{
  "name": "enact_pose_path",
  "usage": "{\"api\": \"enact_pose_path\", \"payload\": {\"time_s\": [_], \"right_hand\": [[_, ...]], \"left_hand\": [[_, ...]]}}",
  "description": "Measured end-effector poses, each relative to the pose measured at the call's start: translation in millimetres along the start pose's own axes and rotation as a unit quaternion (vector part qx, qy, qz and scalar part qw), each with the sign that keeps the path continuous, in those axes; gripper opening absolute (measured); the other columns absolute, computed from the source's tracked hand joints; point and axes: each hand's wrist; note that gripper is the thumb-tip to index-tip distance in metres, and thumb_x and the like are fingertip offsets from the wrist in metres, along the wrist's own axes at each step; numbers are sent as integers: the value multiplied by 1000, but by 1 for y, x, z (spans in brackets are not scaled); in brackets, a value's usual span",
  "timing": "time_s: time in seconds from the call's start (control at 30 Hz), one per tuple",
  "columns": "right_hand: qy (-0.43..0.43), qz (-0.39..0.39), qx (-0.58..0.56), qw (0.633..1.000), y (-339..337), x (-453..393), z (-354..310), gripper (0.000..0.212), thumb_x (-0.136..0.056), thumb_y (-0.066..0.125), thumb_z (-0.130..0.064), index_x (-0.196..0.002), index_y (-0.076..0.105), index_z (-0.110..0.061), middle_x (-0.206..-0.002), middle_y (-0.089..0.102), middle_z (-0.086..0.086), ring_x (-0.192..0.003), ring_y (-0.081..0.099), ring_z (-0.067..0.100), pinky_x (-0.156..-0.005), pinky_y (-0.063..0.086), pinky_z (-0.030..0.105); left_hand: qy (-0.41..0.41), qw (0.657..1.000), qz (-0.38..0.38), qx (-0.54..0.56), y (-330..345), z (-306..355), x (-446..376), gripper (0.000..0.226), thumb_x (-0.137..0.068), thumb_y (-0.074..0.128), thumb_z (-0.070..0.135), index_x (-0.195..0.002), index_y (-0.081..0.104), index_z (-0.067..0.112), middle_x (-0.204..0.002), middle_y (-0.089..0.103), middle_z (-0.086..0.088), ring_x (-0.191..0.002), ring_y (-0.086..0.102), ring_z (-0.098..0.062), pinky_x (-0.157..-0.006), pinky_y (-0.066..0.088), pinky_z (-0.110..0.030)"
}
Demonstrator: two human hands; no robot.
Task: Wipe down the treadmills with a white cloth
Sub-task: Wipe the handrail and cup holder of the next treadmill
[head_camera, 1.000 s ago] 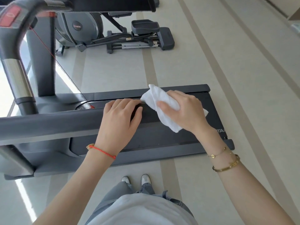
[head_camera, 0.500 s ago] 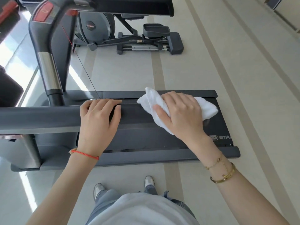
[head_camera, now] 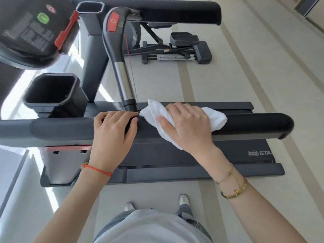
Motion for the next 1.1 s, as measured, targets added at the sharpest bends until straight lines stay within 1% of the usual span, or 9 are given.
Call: {"api": "enact_pose_path", "payload": {"time_s": [0.3,0.57,0.63,0.7,0.8,0.87,0.97,1.03,1.1], "right_hand": [[8,15,-4,1000,23,-28,-98,48,-100,37,-52,-84,64,-15,-73,61,-1,-65,54,21,-64,40,33],[-6,-34,-53,998,39,-66,-202,51,-101,32,-52,-86,64,-15,-77,62,1,-69,56,22,-65,43,35],[-25,-49,-59,997,38,-66,-208,49,-101,34,-52,-93,65,-15,-83,63,1,-73,57,22,-69,45,36],[-64,-80,-67,992,32,-61,-200,47,-100,36,-55,-109,65,-19,-97,65,-1,-83,58,23,-78,44,38],[-93,-124,-78,985,20,-52,-173,50,-98,36,-61,-124,60,-25,-116,63,-7,-97,58,20,-91,42,39],[-87,-155,-71,982,15,-53,-160,54,-96,34,-65,-126,57,-28,-117,63,-8,-97,59,21,-89,43,40],[-68,-193,-60,977,18,-64,-168,57,-93,32,-67,-121,60,-26,-106,65,-4,-84,61,25,-77,45,42],[-71,-188,-65,977,24,-71,-185,56,-94,33,-64,-118,62,-23,-101,66,0,-78,60,25,-73,46,41],[-82,-167,-73,980,25,-67,-195,55,-97,34,-61,-120,63,-21,-104,66,2,-81,60,26,-74,47,40]], "left_hand": [[-6,1000,-12,-9,-47,-95,12,29,-101,42,24,-108,69,19,-102,70,6,-100,62,-18,-101,31,-37],[-40,999,-3,8,-81,-160,25,21,-97,44,10,-91,64,9,-93,67,0,-93,61,-24,-102,36,-45],[-31,999,3,14,-83,-166,27,19,-96,48,8,-100,67,9,-102,68,-1,-103,59,-26,-101,35,-43],[-35,999,6,21,-85,-171,27,20,-96,52,10,-108,68,11,-111,67,0,-111,55,-25,-102,33,-42],[-46,999,2,29,-86,-176,27,22,-98,51,13,-111,69,14,-114,67,1,-110,57,-23,-104,33,-41],[-48,998,4,30,-86,-176,27,23,-99,49,16,-111,69,16,-114,67,2,-110,57,-21,-104,33,-40],[-49,998,8,27,-84,-177,28,22,-99,49,16,-110,69,16,-113,67,3,-109,57,-20,-104,33,-39],[-55,998,12,26,-83,-176,29,21,-100,50,14,-108,69,14,-112,67,2,-109,57,-21,-104,32,-38],[-60,998,11,28,-83,-176,31,21,-100,50,12,-108,69,13,-113,67,2,-109,57,-22,-105,31,-35]]}}
Point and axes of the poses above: each hand's wrist, its own x-axis away from the middle knuckle, its own y-axis out of the palm, z = x × y
